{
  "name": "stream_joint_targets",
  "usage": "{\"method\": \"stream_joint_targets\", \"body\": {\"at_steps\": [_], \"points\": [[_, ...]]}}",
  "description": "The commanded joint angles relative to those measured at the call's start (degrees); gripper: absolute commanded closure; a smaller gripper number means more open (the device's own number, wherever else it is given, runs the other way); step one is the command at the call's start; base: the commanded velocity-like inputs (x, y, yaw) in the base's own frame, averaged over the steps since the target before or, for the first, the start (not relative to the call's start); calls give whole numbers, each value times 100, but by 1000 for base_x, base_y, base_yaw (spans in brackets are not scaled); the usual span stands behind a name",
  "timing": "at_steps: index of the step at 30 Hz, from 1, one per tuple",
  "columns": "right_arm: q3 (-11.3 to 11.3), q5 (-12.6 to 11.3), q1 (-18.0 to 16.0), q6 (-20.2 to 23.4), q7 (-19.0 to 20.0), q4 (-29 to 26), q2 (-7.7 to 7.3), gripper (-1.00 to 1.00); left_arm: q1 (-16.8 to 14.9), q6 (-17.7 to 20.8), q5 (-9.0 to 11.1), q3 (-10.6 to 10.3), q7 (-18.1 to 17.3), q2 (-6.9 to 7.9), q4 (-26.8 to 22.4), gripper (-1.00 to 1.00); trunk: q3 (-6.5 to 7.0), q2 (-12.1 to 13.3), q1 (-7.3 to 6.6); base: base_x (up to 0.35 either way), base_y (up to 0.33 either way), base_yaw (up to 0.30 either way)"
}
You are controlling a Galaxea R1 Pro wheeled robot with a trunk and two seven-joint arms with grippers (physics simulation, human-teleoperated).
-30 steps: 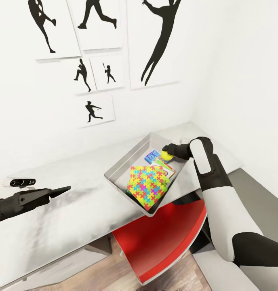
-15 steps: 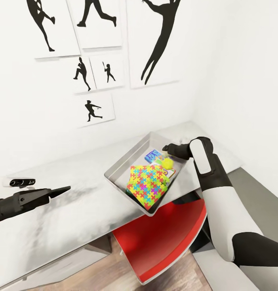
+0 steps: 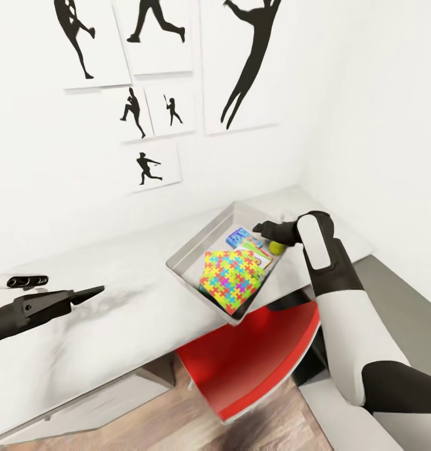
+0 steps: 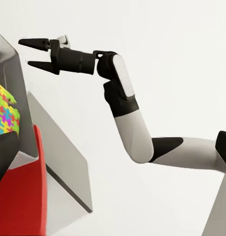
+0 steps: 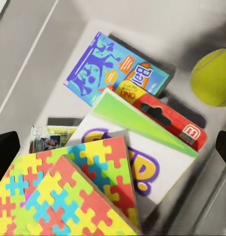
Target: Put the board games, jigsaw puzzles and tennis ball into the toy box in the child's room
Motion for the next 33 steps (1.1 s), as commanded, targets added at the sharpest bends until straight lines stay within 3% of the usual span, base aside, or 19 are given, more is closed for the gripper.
{"method": "stream_joint_targets", "body": {"at_steps": [1, 5, 8, 9, 11, 12, 13, 14, 16, 18, 20, 22, 24, 26, 29, 30, 33], "points": [[-4, -65, 3, 20, -52, -53, -6, -100, -3, 59, 2, 18, -20, 3, 1, -100, -2, -10, 1, -273, 114, 0], [-38, -211, 85, 40, 177, -672, -55, -100, 7, 47, -5, 93, -23, 19, 28, -100, 32, -10, 1, -242, 105, 0], [-48, -480, 163, 40, 324, -1191, -68, -100, 36, 34, -8, 159, -19, 58, 51, -100, 60, -10, 1, -81, 34, 0], [-52, -677, 181, 40, 355, -1381, -82, -100, 49, 31, -13, 222, -18, 80, 57, -100, 70, -10, 1, -37, 15, 0], [-56, -1273, 244, 40, 387, -1680, -229, -100, 77, 28, -36, 368, -17, 115, 64, -100, 89, -10, 1, -19, 8, 0], [-56, -1437, 274, 40, 391, -1741, -288, -100, 84, 28, -46, 402, -17, 125, 65, -100, 98, -10, 1, -12, 5, 0], [-56, -1994, 423, 40, 402, -1924, -521, -100, 103, 27, -89, 490, -17, 170, 69, -100, 107, -10, 1, -6, 3, 0], [-57, -2193, 494, 40, 405, -1982, -609, -100, 108, 27, -107, 510, -19, 186, 71, -100, 117, -10, 1, -5, 2, 0], [-82, -3023, 810, 40, 424, -2188, -955, -100, 141, 27, -193, 562, -17, 230, 75, -100, 136, -10, 1, -3, 1, 0], [-139, -3442, 974, 40, 452, -2270, -1129, -100, 160, 26, -237, 576, -20, 243, 76, -100, 155, -10, 1, -1, 1, 0], [-375, -4208, 1339, 40, 598, -2364, -1470, -100, 183, 26, -305, 589, -18, 254, 77, -100, 174, -10, 1, 0, 0, 0], [-596, -4645, 1687, 40, 829, -2397, -1689, -100, 192, 26, -349, 590, -17, 257, 77, -100, 193, -10, 1, 0, 0, -8], [-848, -4924, 2093, 40, 1183, -2410, -1854, -100, 200, 26, -392, 591, -17, 259, 78, -100, 212, -10, 1, 0, 0, -47], [-1085, -5056, 2500, 40, 1639, -2417, -1947, -100, 199, 26, -423, 593, -19, 260, 78, -100, 230, -10, 1, 0, 0, -85], [-1294, -5109, 2984, 40, 2315, -2419, -2007, -100, 202, 31, -437, 598, -26, 266, 78, -100, 258, -10, 1, 0, 0, -120], [-1373, -5121, 3312, 40, 2768, -2410, -2028, -100, 203, 33, -438, 599, -38, 268, 78, -100, 267, -10, 1, 0, 0, -153], [-1429, -5126, 3818, 40, 3231, -2405, -2042, -100, 202, 34, -440, 600, -87, 269, 78, -100, 288, -10, 1, 0, 0, -134]]}}
